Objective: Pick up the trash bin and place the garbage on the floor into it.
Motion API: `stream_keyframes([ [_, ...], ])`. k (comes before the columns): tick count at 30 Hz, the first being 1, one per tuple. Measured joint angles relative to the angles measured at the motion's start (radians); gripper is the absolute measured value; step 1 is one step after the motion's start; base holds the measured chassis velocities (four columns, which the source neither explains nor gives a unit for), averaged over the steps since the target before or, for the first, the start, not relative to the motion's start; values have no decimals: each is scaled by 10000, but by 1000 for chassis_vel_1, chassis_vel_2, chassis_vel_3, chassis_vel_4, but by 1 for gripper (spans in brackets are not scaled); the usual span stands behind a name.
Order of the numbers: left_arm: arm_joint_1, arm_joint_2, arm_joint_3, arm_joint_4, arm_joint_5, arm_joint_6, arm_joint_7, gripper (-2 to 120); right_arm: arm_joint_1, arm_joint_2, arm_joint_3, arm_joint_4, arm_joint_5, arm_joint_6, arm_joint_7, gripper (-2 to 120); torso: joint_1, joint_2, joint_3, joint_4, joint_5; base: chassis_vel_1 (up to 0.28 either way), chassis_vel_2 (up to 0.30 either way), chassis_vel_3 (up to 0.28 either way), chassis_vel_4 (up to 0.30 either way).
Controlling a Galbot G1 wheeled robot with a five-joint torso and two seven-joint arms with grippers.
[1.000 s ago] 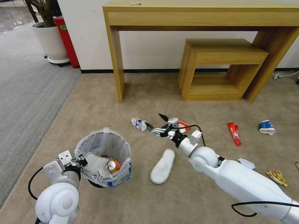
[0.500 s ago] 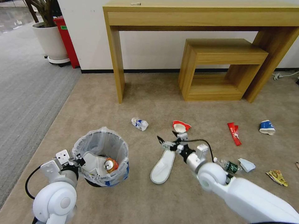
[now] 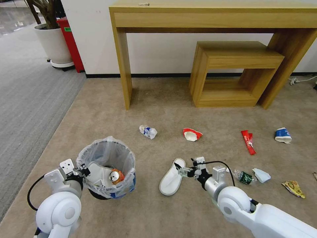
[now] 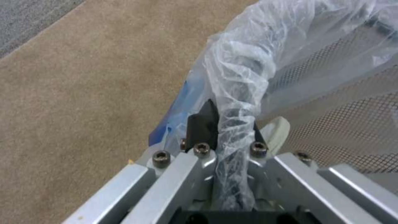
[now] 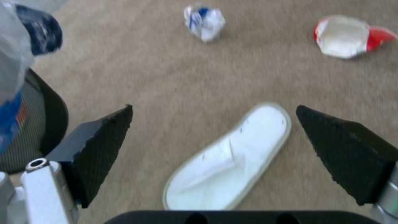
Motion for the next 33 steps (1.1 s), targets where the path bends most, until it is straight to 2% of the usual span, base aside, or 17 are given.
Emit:
stream_keyframes([
  [15, 74, -42, 5, -2, 46, 0, -5, 1, -319, 697, -318, 254, 519, -320, 1146, 99, 0, 0, 0, 0, 0, 0, 0, 0, 0],
  [22, 80, -64, 5, 20, 64, 0, -5, 1, -304, 1005, -519, 229, 594, -310, 1416, 97, 0, 0, 2, 1, -1, 0, 0, 0, 0],
  [33, 8, -47, 13, 160, 65, -1, -4, 1, -140, 1057, -666, 107, 956, -272, 1442, 97, 0, 0, 2, 0, -1, 0, 0, 0, 0],
])
